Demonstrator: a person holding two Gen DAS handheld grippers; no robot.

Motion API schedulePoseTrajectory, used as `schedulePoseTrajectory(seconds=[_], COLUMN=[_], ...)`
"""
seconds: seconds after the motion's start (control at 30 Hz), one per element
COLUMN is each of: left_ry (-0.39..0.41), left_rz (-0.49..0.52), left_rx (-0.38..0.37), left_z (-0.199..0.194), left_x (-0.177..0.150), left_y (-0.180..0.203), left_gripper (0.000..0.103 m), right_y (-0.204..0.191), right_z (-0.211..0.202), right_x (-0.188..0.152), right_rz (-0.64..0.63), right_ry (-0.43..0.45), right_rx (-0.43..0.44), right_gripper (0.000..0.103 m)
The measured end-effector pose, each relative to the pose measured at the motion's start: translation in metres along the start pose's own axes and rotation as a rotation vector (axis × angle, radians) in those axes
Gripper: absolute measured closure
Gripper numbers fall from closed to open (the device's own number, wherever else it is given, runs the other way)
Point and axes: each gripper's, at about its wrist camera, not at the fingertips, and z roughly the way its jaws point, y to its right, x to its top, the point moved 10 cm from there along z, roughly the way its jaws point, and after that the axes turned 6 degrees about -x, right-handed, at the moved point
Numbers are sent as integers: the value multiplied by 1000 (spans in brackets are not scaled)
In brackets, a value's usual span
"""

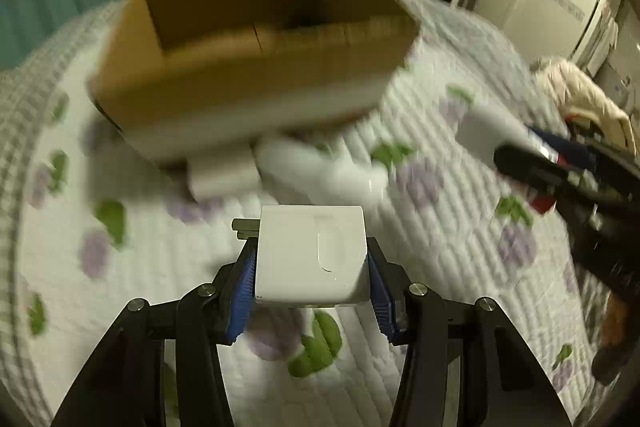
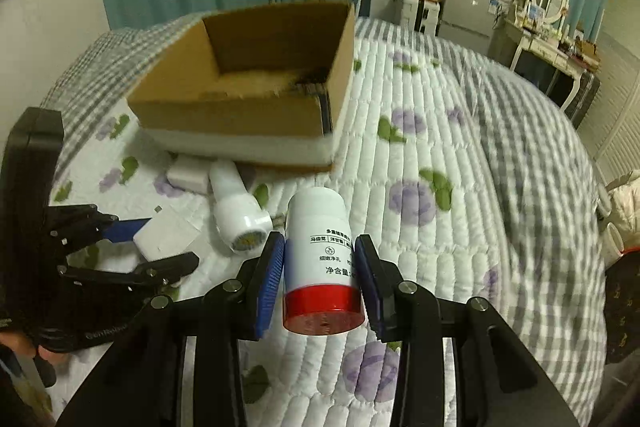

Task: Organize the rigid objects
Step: 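Grasp the white charger plug with the left tool while the right tool holds the bottle, then lower the charger and bottle into the box and open both tools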

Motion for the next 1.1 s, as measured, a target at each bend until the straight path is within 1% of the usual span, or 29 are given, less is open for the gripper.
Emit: schedulePoseTrajectory(seconds=[0.13,0.27,0.4,0.47,0.5,0.57,0.63,0.7,0.77,0.87,0.97,1.03,1.1], left_ry=[114,203,261,278,283,284,281,284,306,304,285,271,243], left_rz=[14,26,-29,-48,-55,-74,-73,-44,0,34,46,39,28], left_rx=[16,27,12,24,28,29,31,48,76,65,49,41,33], left_z=[-43,-80,-101,-103,-106,-100,-94,-85,-75,-61,-41,-27,-12], left_x=[41,77,100,109,109,117,125,137,150,162,166,165,163], left_y=[-5,-11,-27,-41,-48,-60,-68,-73,-74,-69,-65,-65,-68], left_gripper=[52,52,52,52,52,52,52,52,52,52,52,52,52], right_y=[-8,-14,-22,-28,-29,-32,-30,-27,-24,-23,-24,-25,-24], right_z=[-26,-51,-62,-63,-63,-59,-47,-37,-26,-4,22,42,58], right_x=[31,68,106,125,133,150,169,183,196,211,208,198,188], right_rz=[-3,-27,-35,-56,-70,-88,-89,-66,-35,-33,-18,-10,-1], right_ry=[74,190,244,268,279,299,292,279,269,267,260,228,208], right_rx=[-12,-70,-68,-71,-75,-80,-83,-74,-61,-65,-56,-35,-32], right_gripper=[67,67,67,67,67,67,67,67,67,67,67,67,67])
